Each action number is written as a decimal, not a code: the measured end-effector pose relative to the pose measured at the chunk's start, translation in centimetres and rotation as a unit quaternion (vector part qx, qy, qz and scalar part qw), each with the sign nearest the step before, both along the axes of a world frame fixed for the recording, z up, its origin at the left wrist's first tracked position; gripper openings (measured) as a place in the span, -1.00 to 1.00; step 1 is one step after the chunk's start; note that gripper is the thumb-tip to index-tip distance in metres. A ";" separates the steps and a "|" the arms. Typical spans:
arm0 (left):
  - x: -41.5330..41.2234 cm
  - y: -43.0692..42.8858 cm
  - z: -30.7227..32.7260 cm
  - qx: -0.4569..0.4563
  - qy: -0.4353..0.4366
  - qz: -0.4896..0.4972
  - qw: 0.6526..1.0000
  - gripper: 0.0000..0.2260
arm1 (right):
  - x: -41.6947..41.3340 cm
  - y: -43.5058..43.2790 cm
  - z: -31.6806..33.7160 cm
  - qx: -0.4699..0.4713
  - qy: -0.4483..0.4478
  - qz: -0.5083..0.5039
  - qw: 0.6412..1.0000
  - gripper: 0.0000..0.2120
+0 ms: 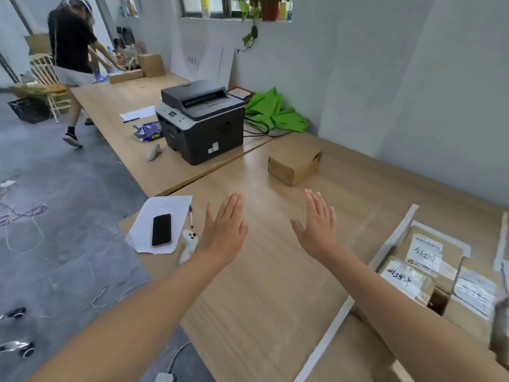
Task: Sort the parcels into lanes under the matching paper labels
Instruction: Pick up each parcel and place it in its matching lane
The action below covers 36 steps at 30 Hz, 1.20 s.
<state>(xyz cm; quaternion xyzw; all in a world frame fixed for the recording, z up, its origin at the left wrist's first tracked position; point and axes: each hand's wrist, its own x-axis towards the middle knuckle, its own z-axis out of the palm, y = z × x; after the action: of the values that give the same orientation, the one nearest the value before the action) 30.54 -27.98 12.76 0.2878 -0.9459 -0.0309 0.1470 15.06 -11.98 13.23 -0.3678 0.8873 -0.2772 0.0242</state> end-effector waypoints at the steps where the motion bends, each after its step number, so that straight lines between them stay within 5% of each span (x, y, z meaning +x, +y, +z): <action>1: -1.2 -1.2 -0.6 0.004 -0.005 -0.012 1.000 -0.48 | -0.9 -0.6 -0.4 0.006 -0.001 -0.010 1.000 -0.31; 12: -16.2 -14.6 -4.8 0.050 -0.017 -0.156 0.986 -0.49 | -8.0 -10.9 -4.6 0.063 -0.063 -0.144 0.986 -0.32; 21: -24.7 -22.6 -10.0 0.238 -0.034 -0.107 0.965 -0.50 | -13.2 -19.3 -6.3 0.079 -0.185 -0.169 0.965 -0.34; 32: -38.4 -29.9 -13.1 0.397 0.046 -0.049 0.915 -0.46 | -25.4 -25.2 -10.9 -0.092 -0.404 -0.252 0.874 -0.37; 36: -42.5 -32.0 -14.2 0.519 0.103 0.010 0.848 -0.49 | -29.1 -28.1 -12.2 -0.148 -0.449 -0.263 0.841 -0.48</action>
<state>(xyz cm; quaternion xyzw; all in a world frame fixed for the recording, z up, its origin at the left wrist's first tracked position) -11.99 -59.94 -1.43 0.3269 -0.7683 -0.5455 0.0732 -13.99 -40.11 1.01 0.0451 0.7913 -0.5357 0.2913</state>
